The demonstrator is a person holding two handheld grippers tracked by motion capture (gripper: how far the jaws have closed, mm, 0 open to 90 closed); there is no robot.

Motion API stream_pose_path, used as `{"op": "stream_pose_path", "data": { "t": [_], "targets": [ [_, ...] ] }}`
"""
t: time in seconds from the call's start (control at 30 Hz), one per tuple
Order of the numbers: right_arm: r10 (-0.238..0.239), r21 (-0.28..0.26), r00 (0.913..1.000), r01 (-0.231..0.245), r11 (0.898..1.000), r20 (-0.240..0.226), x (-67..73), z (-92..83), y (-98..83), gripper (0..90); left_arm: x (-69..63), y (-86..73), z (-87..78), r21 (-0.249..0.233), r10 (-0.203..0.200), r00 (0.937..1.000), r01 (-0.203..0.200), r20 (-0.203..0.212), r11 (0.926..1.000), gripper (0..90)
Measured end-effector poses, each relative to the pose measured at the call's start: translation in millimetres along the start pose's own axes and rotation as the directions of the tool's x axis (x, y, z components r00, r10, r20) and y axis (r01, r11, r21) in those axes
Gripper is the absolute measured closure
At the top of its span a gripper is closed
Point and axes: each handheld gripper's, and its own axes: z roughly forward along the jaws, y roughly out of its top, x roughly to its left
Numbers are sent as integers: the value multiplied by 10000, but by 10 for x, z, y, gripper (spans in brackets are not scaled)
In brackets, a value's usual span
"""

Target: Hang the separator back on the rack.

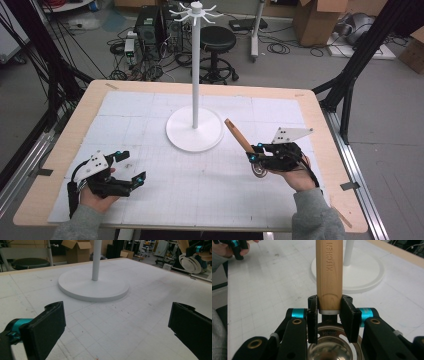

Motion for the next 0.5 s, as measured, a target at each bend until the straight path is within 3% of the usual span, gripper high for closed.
{"op": "stream_pose_path", "data": {
  "t": [0.5],
  "targets": [
    [338,-1082,9990,-304,9937,296,-105,-91,153,698,1,0,2,11,27,10000,-27,2,10000,17]
  ]
}}
